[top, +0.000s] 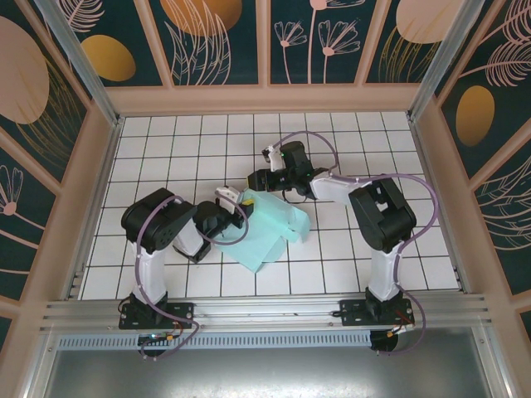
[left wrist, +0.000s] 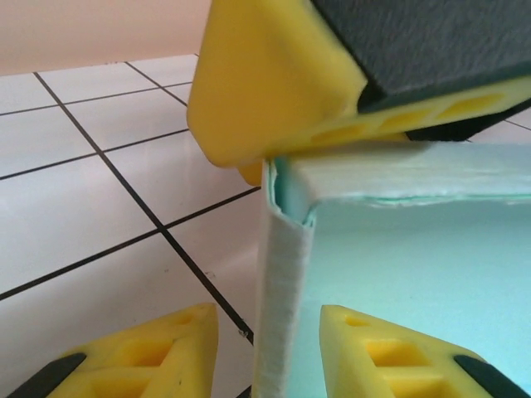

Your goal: Fold the paper box

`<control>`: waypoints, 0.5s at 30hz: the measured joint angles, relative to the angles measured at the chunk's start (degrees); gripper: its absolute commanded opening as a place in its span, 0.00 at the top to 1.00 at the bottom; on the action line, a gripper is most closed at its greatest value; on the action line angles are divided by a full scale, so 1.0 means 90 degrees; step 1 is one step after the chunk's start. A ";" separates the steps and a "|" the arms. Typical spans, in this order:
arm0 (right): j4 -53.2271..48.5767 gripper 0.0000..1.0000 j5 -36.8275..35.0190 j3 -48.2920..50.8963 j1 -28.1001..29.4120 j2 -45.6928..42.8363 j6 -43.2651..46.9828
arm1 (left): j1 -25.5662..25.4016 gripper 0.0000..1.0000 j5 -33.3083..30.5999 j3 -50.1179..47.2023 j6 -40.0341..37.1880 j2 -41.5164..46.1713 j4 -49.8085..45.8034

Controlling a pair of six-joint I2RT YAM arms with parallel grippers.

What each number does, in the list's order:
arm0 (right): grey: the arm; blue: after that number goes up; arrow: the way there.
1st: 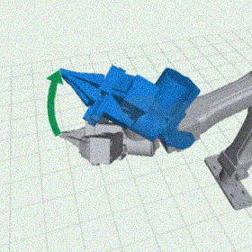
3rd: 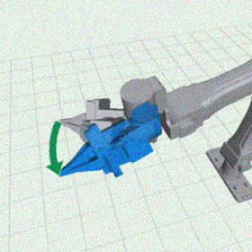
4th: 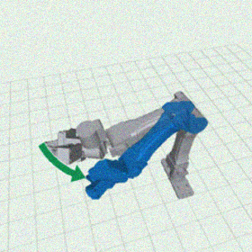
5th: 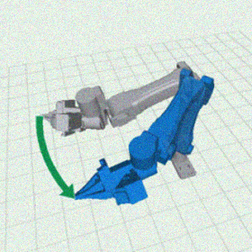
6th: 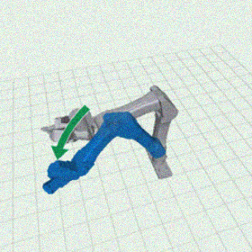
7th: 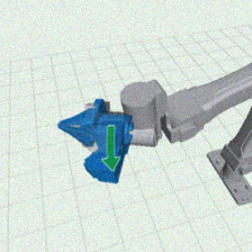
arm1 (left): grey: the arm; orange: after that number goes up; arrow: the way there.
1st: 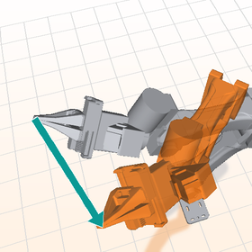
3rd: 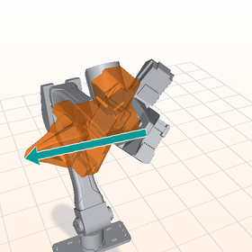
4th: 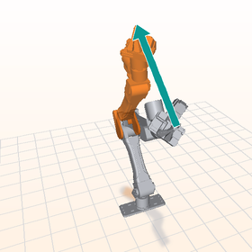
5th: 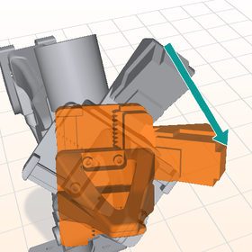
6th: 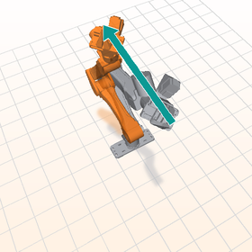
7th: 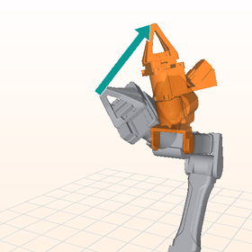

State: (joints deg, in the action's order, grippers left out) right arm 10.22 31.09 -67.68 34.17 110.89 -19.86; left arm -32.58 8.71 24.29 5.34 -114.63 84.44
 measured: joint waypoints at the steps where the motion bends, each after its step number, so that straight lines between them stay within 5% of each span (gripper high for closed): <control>1: 0.0019 0.49 -0.0027 0.0019 0.0019 -0.0012 0.0007 | 0.0000 0.64 -0.0036 -0.0029 0.0000 0.0041 -0.0034; 15: 0.0131 0.49 -0.0483 0.0367 0.0211 -0.0359 0.0253 | -0.0019 0.76 -0.0107 0.0413 -0.0053 0.0148 -0.1001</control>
State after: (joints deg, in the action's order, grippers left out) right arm 11.40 26.74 -64.38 36.07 107.66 -17.58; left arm -32.75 7.75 28.01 4.86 -113.30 75.44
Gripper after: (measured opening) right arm 0.508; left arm 0.258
